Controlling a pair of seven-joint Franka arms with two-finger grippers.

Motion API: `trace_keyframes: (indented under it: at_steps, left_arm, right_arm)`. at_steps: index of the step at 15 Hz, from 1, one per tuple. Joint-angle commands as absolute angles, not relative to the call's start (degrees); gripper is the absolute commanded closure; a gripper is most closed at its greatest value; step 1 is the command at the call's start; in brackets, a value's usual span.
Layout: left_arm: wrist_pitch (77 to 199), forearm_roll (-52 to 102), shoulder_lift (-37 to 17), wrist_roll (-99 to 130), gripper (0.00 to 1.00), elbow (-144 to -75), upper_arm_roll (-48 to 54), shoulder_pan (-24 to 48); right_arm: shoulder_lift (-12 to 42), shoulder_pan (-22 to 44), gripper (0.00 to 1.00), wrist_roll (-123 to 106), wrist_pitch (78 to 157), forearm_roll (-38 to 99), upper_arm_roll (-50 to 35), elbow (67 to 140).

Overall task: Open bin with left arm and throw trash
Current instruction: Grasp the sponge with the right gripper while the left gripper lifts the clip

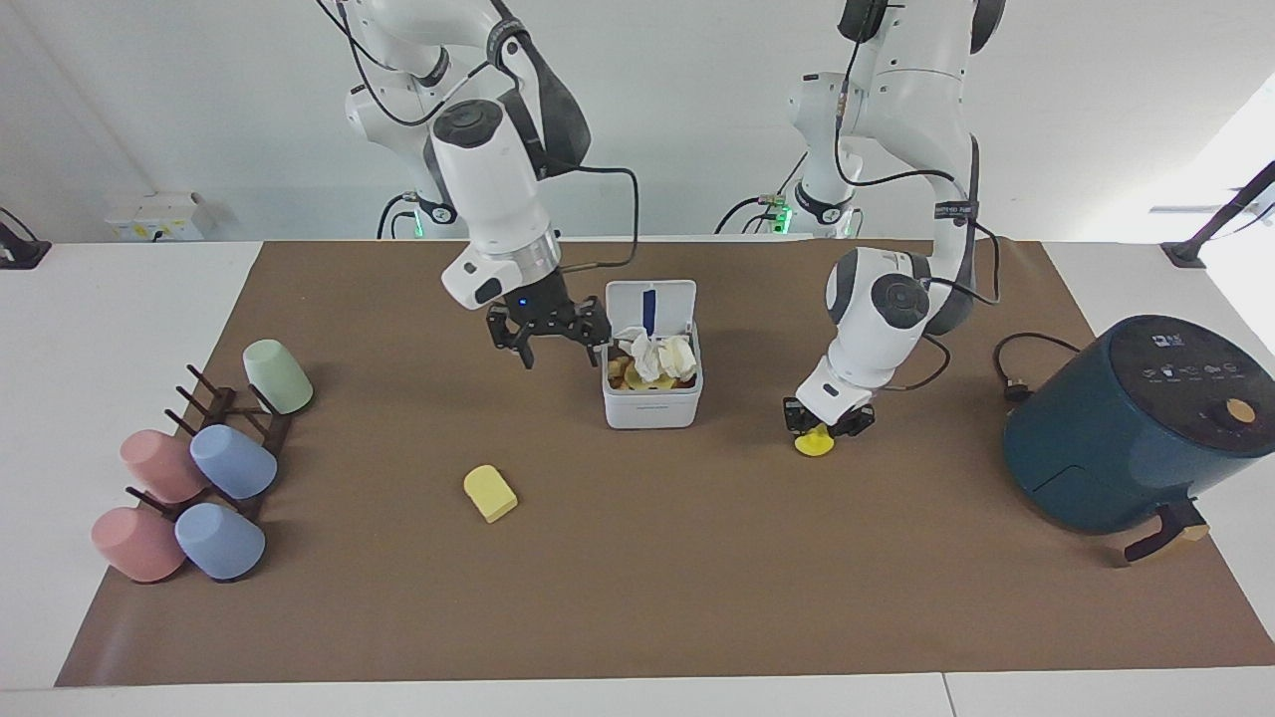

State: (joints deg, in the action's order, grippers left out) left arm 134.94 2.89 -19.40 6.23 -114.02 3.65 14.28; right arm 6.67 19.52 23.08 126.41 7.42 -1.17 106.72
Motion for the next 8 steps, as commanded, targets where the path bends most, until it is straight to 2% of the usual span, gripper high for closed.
trace_keyframes:
  at_steps: [1, 4, 6, 8]
  left_arm:
    - [134.03, 1.85, -19.34, 7.73, 1.0, -114.17, 3.52, 14.24]
    - [133.86, 1.93, -19.34, 8.17, 1.0, -112.77, 3.6, 13.8]
    - [132.11, 2.63, -18.73, 9.66, 1.0, -111.11, 3.69, 13.8]
    - [124.41, 5.95, -18.02, 12.73, 1.0, -104.37, 3.87, 14.15]
  right_arm:
    - [8.6, 15.13, 0.0, 12.09, 128.32, 7.12, -1.85, 107.93]
    - [9.23, 11.61, 0.0, 2.4, 135.59, 7.12, -1.85, 112.92]
    - [11.59, 11.07, 0.0, -2.53, 138.85, 7.12, -1.85, 114.08]
    - [15.45, 11.25, 0.0, -5.0, 142.54, 6.94, -1.85, 113.47]
